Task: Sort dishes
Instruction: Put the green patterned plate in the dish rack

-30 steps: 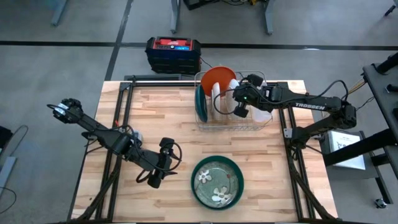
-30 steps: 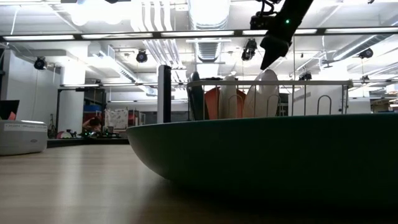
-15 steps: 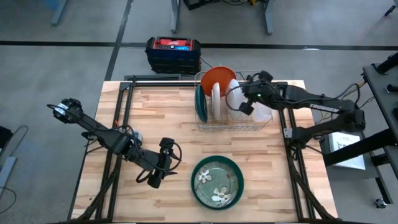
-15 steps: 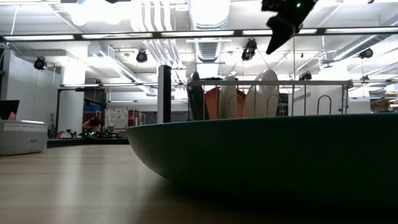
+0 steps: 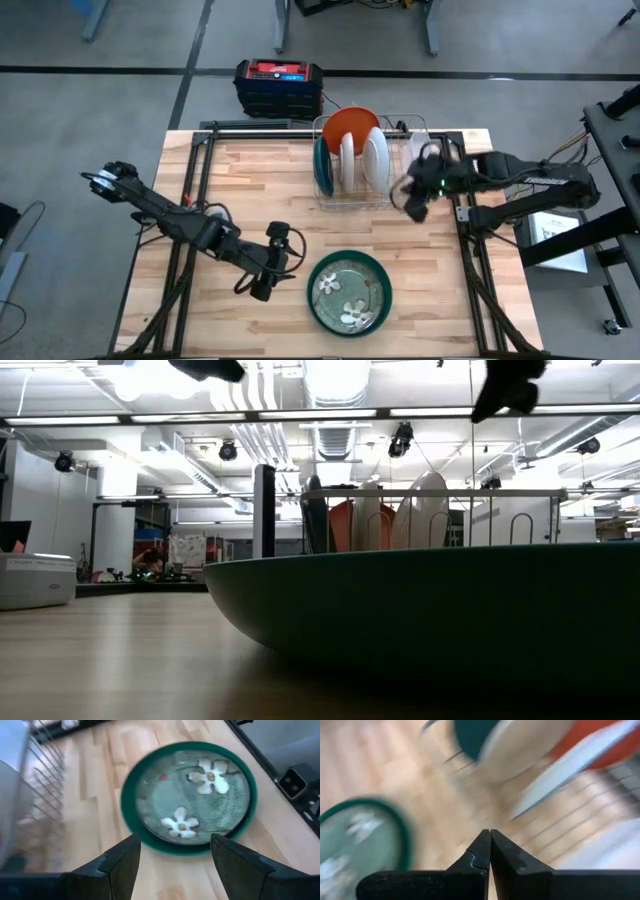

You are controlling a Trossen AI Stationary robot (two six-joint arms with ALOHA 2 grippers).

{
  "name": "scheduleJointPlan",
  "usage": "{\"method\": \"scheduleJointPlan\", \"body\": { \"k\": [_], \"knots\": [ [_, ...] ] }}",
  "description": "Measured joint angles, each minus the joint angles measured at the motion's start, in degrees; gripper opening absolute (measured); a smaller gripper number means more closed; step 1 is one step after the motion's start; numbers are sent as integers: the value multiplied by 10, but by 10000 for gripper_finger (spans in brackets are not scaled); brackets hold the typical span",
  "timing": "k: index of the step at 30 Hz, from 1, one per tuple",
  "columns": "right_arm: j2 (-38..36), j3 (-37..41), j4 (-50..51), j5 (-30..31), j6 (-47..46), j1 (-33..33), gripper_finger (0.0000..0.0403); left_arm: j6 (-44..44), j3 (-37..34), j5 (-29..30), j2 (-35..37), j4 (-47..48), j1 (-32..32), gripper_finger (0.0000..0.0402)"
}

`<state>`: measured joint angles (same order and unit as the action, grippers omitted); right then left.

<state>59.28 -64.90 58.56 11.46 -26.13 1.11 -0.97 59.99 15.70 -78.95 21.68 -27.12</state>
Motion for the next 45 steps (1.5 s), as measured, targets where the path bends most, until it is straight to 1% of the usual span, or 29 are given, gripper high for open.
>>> {"method": "scheduleJointPlan", "body": {
  "k": [2, 4, 7, 9, 13, 17, 20, 23, 28, 31, 38, 45],
  "knots": [
    [-1, 13, -2, -19, -38, 44, 0, -15, 0, -20, -12, -3, 0, 230],
    [0, 30, -2, -22, -87, 90, 0, -32, 0, -47, -25, -12, -1, 230],
    [1, 56, -7, -18, -170, 158, 0, -42, 0, -88, -50, -33, -1, 230],
    [1, 77, -23, -4, -232, 204, 0, -40, 0, -104, -70, -50, -1, 230],
    [1, 123, -83, 25, -338, 280, 0, -41, 0, -109, -106, -67, -1, 230],
    [9, 167, -177, 38, -409, 336, 0, -43, 0, -124, -138, -75, -2, 230],
    [27, 194, -254, 41, -434, 360, 0, -27, 0, -148, -157, -103, -2, 230],
    [59, 202, -299, 42, -449, 372, 0, -16, 0, -164, -172, -112, -2, 230],
    [123, 202, -344, 40, -484, 381, 0, -17, 0, -167, -191, -120, -2, 230],
    [160, 202, -349, 37, -511, 386, 8, -16, 0, -167, -200, -123, -2, 230],
    [216, 201, -351, 33, -563, 388, 50, -12, 0, -167, -224, -128, -1, 230],
    [228, 201, -353, 33, -588, 388, 104, -11, 0, -168, -249, -152, -1, 230]
  ]
}}
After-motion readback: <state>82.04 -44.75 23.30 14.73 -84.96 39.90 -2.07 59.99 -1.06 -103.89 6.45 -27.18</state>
